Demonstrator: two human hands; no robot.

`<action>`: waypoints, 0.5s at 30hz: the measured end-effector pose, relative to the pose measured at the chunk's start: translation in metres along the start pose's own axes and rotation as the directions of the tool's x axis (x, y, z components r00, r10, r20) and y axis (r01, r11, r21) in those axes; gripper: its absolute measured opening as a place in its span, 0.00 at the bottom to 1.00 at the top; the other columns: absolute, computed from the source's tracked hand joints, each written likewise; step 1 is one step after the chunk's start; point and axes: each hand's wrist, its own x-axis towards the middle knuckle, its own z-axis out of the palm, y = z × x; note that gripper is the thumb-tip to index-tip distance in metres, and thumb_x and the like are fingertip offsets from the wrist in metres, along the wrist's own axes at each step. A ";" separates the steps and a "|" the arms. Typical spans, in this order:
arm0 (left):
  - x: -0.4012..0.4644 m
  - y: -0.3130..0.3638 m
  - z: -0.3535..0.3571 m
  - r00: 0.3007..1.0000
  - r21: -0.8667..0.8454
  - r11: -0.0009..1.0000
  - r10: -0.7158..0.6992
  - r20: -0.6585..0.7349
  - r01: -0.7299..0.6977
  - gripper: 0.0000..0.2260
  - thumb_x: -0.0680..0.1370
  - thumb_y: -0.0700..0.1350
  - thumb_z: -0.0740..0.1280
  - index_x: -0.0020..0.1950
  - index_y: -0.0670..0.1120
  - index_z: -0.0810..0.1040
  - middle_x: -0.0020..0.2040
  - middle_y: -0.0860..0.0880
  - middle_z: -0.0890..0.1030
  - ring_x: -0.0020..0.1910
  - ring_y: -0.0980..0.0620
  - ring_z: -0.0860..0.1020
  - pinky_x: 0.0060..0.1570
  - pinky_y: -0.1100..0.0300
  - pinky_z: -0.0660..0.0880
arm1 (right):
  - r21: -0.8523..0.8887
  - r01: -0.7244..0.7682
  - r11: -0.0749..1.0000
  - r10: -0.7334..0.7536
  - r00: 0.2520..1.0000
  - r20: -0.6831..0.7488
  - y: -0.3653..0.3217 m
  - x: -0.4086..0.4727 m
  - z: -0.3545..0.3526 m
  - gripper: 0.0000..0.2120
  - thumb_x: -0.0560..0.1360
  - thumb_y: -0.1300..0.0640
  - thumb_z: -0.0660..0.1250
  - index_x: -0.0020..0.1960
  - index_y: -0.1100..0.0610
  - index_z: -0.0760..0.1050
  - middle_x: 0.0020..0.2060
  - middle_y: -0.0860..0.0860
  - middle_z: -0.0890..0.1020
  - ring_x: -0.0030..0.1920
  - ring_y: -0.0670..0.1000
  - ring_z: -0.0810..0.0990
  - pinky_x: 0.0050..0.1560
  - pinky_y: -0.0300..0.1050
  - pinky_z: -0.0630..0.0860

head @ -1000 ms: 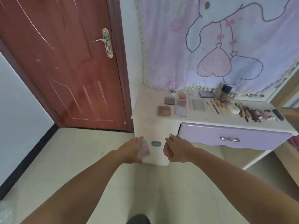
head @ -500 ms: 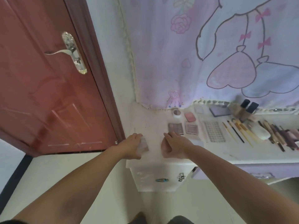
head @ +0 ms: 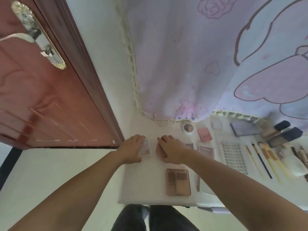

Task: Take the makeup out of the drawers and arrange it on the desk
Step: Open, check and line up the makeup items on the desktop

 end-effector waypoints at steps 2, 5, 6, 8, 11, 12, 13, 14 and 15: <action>0.006 -0.004 0.002 1.000 0.038 0.999 0.017 0.010 -0.018 0.39 0.70 0.50 0.69 0.75 0.45 0.53 0.73 0.46 0.58 0.71 0.47 0.59 0.68 0.57 0.58 | -0.005 0.016 1.000 -0.016 1.000 0.025 0.002 0.006 0.001 0.40 0.72 0.48 0.65 0.76 0.60 0.49 0.69 0.58 0.62 0.66 0.60 0.64 0.60 0.54 0.71; 0.012 -0.013 0.006 0.997 0.073 0.995 0.060 0.049 -0.064 0.39 0.69 0.51 0.69 0.74 0.46 0.54 0.72 0.46 0.58 0.72 0.46 0.56 0.70 0.54 0.55 | 0.014 0.001 1.000 -0.001 1.000 0.030 0.001 0.010 0.006 0.41 0.73 0.48 0.64 0.77 0.60 0.45 0.71 0.58 0.60 0.68 0.60 0.63 0.62 0.53 0.69; 0.013 -0.016 0.008 0.996 0.070 0.995 0.071 0.050 -0.074 0.38 0.68 0.51 0.69 0.74 0.46 0.55 0.72 0.46 0.57 0.72 0.46 0.56 0.71 0.53 0.55 | 0.028 -0.012 1.000 0.012 1.000 0.028 0.000 0.011 0.010 0.41 0.74 0.48 0.63 0.77 0.60 0.45 0.71 0.58 0.60 0.69 0.60 0.62 0.63 0.53 0.68; 0.012 -0.021 0.011 0.995 0.045 0.995 0.089 0.042 -0.091 0.38 0.68 0.51 0.69 0.74 0.47 0.55 0.72 0.47 0.57 0.72 0.46 0.55 0.71 0.53 0.54 | 0.038 -0.031 0.999 0.031 1.000 0.005 -0.003 0.010 0.015 0.40 0.75 0.47 0.62 0.77 0.60 0.44 0.72 0.57 0.59 0.70 0.59 0.61 0.66 0.53 0.66; 0.012 -0.025 0.013 0.991 0.027 0.991 0.130 0.041 -0.131 0.40 0.70 0.52 0.69 0.76 0.46 0.51 0.74 0.46 0.54 0.74 0.47 0.52 0.72 0.54 0.52 | 0.073 -0.078 0.994 0.079 0.997 0.000 -0.006 0.007 0.018 0.42 0.74 0.45 0.63 0.77 0.58 0.42 0.74 0.55 0.55 0.73 0.56 0.56 0.71 0.53 0.58; 0.011 -0.027 0.013 0.989 0.022 0.990 0.141 0.047 -0.142 0.41 0.70 0.53 0.69 0.76 0.46 0.49 0.74 0.46 0.53 0.74 0.47 0.51 0.73 0.54 0.51 | 0.092 -0.097 0.991 0.098 0.995 -0.005 -0.009 0.007 0.017 0.43 0.74 0.43 0.63 0.77 0.57 0.42 0.75 0.54 0.54 0.74 0.56 0.54 0.73 0.53 0.55; 0.010 -0.029 0.013 0.988 0.003 0.989 0.148 0.052 -0.148 0.42 0.71 0.54 0.69 0.77 0.46 0.48 0.75 0.47 0.52 0.74 0.48 0.51 0.73 0.55 0.50 | 0.111 -0.105 0.988 0.109 0.994 -0.025 -0.013 0.008 0.014 0.43 0.74 0.42 0.63 0.77 0.57 0.42 0.75 0.53 0.53 0.75 0.55 0.53 0.74 0.53 0.52; 0.008 -0.031 0.013 0.988 -0.036 0.989 0.145 0.052 -0.144 0.43 0.71 0.55 0.69 0.77 0.46 0.47 0.75 0.48 0.51 0.74 0.49 0.50 0.73 0.57 0.50 | 0.126 -0.097 0.987 0.106 0.993 -0.061 -0.018 0.010 0.011 0.42 0.74 0.41 0.63 0.77 0.56 0.44 0.75 0.53 0.54 0.75 0.54 0.52 0.74 0.52 0.51; 0.005 -0.033 0.013 0.990 -0.094 0.987 0.132 0.042 -0.127 0.43 0.72 0.55 0.69 0.77 0.46 0.47 0.75 0.48 0.51 0.74 0.49 0.51 0.72 0.58 0.50 | 0.132 -0.074 0.988 0.087 0.991 -0.101 -0.025 0.015 0.007 0.39 0.75 0.41 0.62 0.77 0.55 0.48 0.75 0.52 0.54 0.75 0.53 0.52 0.74 0.51 0.50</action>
